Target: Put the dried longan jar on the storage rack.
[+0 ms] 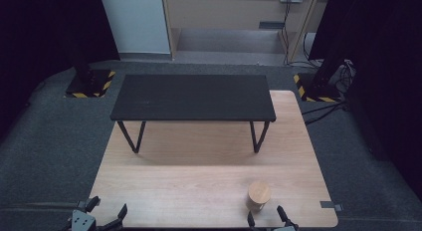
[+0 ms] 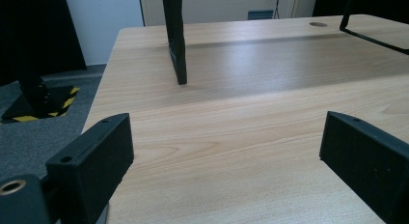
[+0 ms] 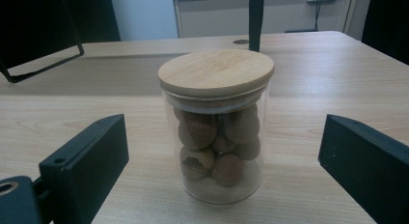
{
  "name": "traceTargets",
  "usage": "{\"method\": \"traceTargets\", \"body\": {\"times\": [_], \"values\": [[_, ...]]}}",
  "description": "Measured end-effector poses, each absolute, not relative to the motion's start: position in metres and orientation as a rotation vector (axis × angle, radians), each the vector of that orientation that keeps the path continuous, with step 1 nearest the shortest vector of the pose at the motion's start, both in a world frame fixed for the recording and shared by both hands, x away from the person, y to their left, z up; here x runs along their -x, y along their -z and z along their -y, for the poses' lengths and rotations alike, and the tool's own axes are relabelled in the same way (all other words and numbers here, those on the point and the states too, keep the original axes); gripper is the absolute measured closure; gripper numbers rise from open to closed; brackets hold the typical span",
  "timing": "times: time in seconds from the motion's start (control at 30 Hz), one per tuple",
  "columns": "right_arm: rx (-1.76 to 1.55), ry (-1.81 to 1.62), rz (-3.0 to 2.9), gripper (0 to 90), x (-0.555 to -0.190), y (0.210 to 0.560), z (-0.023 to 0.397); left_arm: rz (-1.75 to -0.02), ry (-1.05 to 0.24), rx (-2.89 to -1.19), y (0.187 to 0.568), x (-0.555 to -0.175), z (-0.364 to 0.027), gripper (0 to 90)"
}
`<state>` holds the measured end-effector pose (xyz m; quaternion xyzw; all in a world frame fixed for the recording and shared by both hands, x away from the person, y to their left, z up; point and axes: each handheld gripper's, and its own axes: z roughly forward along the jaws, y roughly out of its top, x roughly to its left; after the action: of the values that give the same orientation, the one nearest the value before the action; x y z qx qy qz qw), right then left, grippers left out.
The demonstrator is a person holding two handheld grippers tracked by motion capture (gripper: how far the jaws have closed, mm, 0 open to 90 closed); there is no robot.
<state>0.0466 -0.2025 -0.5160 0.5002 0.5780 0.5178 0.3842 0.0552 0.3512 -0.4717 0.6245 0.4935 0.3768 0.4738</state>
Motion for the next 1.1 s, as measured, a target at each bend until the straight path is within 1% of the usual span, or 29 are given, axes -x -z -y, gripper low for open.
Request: {"method": "traceTargets", "body": {"times": [0.33,1.1], "values": [[-1.263,-1.319,-1.479,3.6,-0.055,0.517,0.197,-1.204,-0.918,-1.530,0.472,-0.055,-0.351,3.6],[-1.304,-1.242,-1.487,3.7,-0.088,0.513,0.176,-1.198,-0.912,-1.540,0.471,-0.056,-0.350,3.6]]}}
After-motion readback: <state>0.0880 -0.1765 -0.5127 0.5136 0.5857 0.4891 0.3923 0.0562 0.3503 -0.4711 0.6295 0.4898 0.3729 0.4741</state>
